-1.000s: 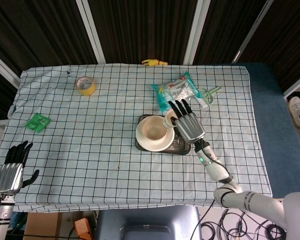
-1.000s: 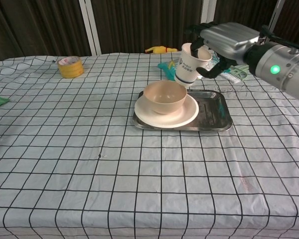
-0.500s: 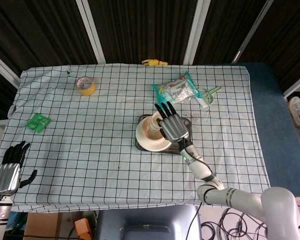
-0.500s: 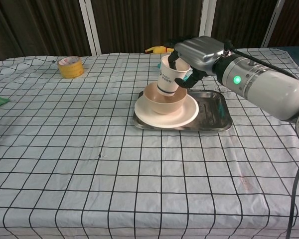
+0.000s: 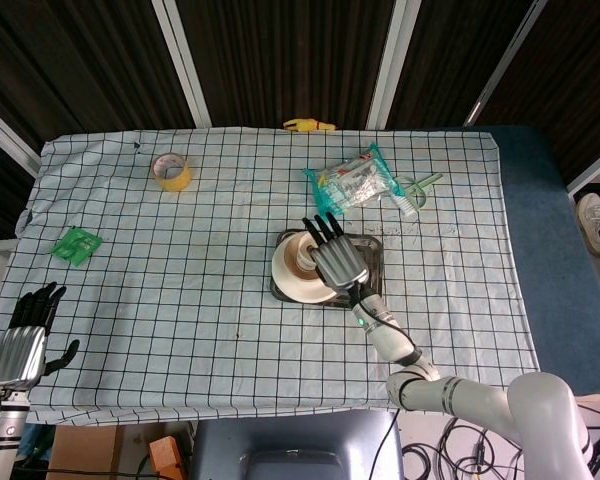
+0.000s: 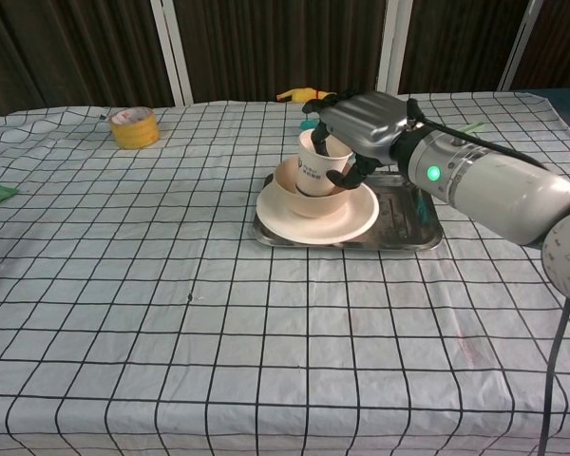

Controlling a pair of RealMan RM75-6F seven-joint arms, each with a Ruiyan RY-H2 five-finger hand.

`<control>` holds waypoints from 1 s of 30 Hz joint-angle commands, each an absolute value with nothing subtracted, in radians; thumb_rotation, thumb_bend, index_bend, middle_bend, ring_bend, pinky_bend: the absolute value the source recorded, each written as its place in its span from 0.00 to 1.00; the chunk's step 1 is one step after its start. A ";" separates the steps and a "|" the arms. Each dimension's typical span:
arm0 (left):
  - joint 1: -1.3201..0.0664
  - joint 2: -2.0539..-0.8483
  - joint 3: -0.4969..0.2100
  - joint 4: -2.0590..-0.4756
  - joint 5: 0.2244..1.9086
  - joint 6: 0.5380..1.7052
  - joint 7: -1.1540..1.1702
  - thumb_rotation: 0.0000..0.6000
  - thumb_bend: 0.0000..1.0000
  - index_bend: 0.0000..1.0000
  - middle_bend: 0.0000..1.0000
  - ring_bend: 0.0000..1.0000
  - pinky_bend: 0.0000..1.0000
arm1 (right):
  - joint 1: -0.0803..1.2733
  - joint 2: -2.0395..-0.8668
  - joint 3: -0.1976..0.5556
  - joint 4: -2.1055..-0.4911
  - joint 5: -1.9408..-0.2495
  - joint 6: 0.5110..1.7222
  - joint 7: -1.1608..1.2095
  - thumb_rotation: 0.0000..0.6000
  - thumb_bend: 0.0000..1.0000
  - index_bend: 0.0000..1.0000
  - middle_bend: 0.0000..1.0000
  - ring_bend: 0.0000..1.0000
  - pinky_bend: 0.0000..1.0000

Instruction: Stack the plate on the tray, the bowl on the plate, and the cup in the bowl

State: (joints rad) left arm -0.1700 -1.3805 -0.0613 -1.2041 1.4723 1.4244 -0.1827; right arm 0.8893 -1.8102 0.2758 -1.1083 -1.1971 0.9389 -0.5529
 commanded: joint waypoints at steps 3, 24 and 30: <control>-0.169 -1.380 -0.061 -1.206 1.472 1.424 -0.181 1.00 0.33 0.00 0.00 0.00 0.00 | 0.893 -1.816 0.272 -1.102 -1.176 0.934 -0.575 1.00 0.41 0.62 0.04 0.00 0.00; -0.168 -1.382 -0.062 -1.214 1.478 1.434 -0.169 1.00 0.33 0.00 0.00 0.00 0.00 | 0.888 -1.784 0.246 -1.162 -1.176 0.962 -0.568 1.00 0.41 0.44 0.04 0.00 0.00; -0.170 -1.379 -0.061 -1.221 1.482 1.436 -0.162 1.00 0.33 0.00 0.00 0.00 0.00 | 0.863 -1.735 0.230 -1.229 -1.199 1.000 -0.568 1.00 0.38 0.38 0.03 0.00 0.00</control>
State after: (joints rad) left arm -0.1699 -1.3795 -0.0615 -1.2210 1.4820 1.4359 -0.1624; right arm 0.8723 -1.7510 0.2363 -1.2088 -1.1902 0.9874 -0.5699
